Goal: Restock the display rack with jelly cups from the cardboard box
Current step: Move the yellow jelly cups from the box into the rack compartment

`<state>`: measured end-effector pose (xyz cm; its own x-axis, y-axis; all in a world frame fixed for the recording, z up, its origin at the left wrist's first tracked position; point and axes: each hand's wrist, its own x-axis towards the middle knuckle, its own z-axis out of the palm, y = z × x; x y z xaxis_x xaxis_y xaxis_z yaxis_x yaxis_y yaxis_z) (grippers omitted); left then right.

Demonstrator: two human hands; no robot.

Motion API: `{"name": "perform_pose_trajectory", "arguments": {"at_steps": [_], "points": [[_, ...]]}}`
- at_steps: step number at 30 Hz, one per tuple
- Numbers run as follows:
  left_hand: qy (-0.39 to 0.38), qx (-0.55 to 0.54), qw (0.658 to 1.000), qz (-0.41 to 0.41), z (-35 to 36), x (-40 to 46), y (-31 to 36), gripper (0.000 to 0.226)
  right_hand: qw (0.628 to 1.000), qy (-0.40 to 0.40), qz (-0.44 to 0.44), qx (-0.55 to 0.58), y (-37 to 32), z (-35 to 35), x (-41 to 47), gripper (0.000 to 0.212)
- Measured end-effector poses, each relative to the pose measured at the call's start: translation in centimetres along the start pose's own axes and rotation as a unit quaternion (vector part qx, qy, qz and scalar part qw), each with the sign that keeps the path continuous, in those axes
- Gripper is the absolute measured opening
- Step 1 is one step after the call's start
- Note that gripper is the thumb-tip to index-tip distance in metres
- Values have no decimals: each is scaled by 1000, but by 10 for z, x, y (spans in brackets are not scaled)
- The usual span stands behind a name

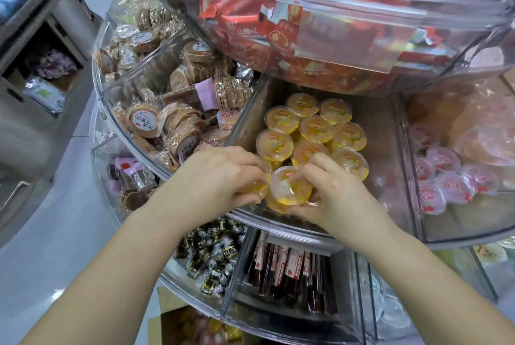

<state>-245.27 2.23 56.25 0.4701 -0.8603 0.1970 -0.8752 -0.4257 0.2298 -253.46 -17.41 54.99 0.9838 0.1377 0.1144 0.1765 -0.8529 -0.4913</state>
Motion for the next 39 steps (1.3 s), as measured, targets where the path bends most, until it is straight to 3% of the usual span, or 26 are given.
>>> {"name": "perform_pose_trajectory", "arguments": {"at_steps": [4,11,16,19,22,26,31,39], "points": [[13,-17,1000,-9,1,3,6,35,994,-54,42,88,5,-6,-3,62],[-32,22,999,-15,10,13,8,52,985,-36,140,99,3,-5,-15,60],[20,56,998,17,11,16,8,36,988,-25,127,79,2,-2,-17,45],[11,61,998,19,12,17,11,41,992,11,110,63,5,-3,-18,26],[0,44,999,21,12,18,14,51,994,29,91,51,2,-2,-17,21],[2,33,999,28,14,20,14,42,989,2,97,109,3,-3,-16,14],[0,17,1000,21,15,20,12,44,993,30,88,71,7,-3,-16,31],[23,-3,999,23,18,20,13,37,996,78,14,33,9,0,-18,23]]}}
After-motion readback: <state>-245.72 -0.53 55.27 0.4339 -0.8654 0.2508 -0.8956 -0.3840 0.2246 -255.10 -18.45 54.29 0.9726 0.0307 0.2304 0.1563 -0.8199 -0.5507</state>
